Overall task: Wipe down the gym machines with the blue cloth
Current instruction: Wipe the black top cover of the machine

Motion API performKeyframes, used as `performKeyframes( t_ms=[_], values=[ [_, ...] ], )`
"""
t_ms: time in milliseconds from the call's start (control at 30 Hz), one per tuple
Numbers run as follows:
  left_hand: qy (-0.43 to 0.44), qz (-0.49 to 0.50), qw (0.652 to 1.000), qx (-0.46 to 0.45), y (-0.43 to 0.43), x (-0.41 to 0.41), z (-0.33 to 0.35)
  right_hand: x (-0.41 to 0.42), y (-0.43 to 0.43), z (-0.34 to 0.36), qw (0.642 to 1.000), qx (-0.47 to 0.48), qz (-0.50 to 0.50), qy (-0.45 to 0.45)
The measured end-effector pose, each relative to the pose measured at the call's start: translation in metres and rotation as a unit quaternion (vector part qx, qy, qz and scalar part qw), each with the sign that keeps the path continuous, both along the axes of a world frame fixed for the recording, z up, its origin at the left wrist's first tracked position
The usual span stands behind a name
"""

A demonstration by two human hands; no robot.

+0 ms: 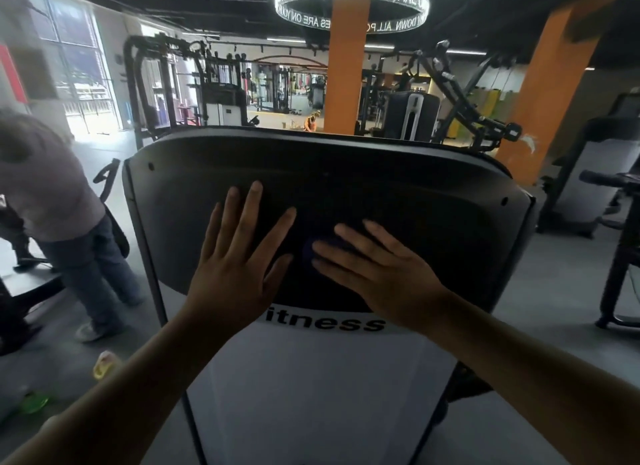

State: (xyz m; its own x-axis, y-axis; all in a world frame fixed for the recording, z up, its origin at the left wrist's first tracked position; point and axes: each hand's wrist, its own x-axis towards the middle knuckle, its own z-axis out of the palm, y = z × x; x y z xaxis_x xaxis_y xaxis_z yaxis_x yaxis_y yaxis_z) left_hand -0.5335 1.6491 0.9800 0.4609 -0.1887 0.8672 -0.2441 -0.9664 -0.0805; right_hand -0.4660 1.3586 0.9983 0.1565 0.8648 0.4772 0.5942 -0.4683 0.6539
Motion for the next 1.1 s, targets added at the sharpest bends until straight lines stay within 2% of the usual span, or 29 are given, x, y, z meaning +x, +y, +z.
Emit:
performKeyframes(
  t_ms=[33, 67, 100, 200, 233, 267, 300, 367, 400, 433, 467, 533, 600, 633, 667, 767, 800, 833, 867, 933, 967, 1000, 1033, 1100],
  values=[
    [0.002, -0.005, 1.000, 0.005, -0.001, 0.001, 0.001, 0.002, -0.007, 0.004, 0.998, -0.064, 0.006, -0.015],
    [0.002, -0.009, 1.000, 0.009, -0.002, 0.003, 0.002, 0.005, -0.013, 0.013, 0.996, -0.084, 0.010, -0.030],
    [0.001, -0.012, 1.000, 0.011, -0.002, 0.005, 0.002, 0.009, -0.018, 0.023, 0.998, -0.057, 0.010, -0.039],
    [-0.013, -0.021, 1.000, 0.007, -0.005, 0.012, 0.001, 0.016, -0.025, 0.031, 0.987, 0.157, -0.012, -0.018],
    [-0.016, -0.025, 1.000, 0.004, -0.008, 0.014, 0.001, 0.015, -0.023, 0.022, 0.983, 0.183, -0.019, -0.016],
    [-0.018, -0.032, 0.999, 0.000, -0.012, 0.015, 0.001, 0.013, -0.021, 0.007, 0.986, 0.163, -0.026, -0.020],
    [-0.017, -0.041, 0.999, -0.003, -0.015, 0.016, 0.002, 0.010, -0.021, -0.008, 0.995, 0.097, -0.024, -0.026],
    [-0.021, -0.062, 0.998, 0.009, -0.020, 0.018, 0.005, 0.006, -0.031, -0.018, 0.996, -0.082, -0.006, -0.027],
    [-0.026, -0.073, 0.997, 0.022, -0.020, 0.019, 0.006, 0.006, -0.038, -0.011, 0.991, -0.129, -0.003, -0.037],
    [-0.033, -0.082, 0.996, 0.032, -0.020, 0.020, 0.007, 0.008, -0.043, -0.002, 0.990, -0.130, -0.005, -0.056],
    [-0.037, -0.089, 0.995, 0.035, -0.020, 0.022, 0.008, 0.012, -0.047, 0.007, 0.994, -0.082, -0.009, -0.068],
    [-0.032, -0.098, 0.994, 0.025, -0.023, 0.023, 0.008, 0.019, -0.053, 0.016, 0.991, 0.120, -0.029, -0.052],
    [-0.027, -0.097, 0.995, 0.020, -0.029, 0.024, 0.007, 0.016, -0.042, 0.005, 0.949, 0.311, -0.060, 0.014],
    [-0.025, -0.098, 0.995, 0.022, -0.033, 0.024, 0.007, 0.012, -0.033, -0.008, 0.932, 0.354, -0.073, 0.039],
    [-0.023, -0.100, 0.994, 0.024, -0.036, 0.024, 0.006, 0.008, -0.025, -0.023, 0.933, 0.348, -0.078, 0.047],
    [-0.015, -0.104, 0.994, 0.024, -0.044, 0.024, 0.005, 0.001, -0.030, -0.049, 0.988, 0.143, -0.051, 0.026],
    [-0.013, -0.102, 0.994, 0.026, -0.046, 0.024, 0.005, 0.003, -0.038, -0.045, 0.991, 0.124, -0.052, 0.010],
    [-0.016, -0.099, 0.995, 0.028, -0.048, 0.024, 0.005, 0.007, -0.047, -0.040, 0.986, 0.156, -0.060, 0.001],
    [-0.021, -0.093, 0.995, 0.027, -0.051, 0.024, 0.005, 0.011, -0.054, -0.036, 0.972, 0.226, -0.070, 0.005],
    [-0.029, -0.080, 0.996, 0.029, -0.056, 0.025, 0.005, 0.014, -0.056, -0.033, 0.915, 0.391, -0.087, 0.048],
    [-0.032, -0.072, 0.996, 0.030, -0.061, 0.026, 0.005, 0.014, -0.052, -0.036, 0.897, 0.427, -0.090, 0.066],
    [-0.032, -0.065, 0.997, 0.032, -0.067, 0.026, 0.005, 0.014, -0.047, -0.040, 0.899, 0.425, -0.083, 0.070],
    [-0.032, -0.061, 0.997, 0.034, -0.074, 0.027, 0.006, 0.015, -0.045, -0.045, 0.920, 0.382, -0.065, 0.060],
    [-0.029, -0.045, 0.998, 0.042, -0.087, 0.029, 0.007, 0.020, -0.056, -0.048, 0.967, 0.255, -0.020, 0.019]
  ],
)
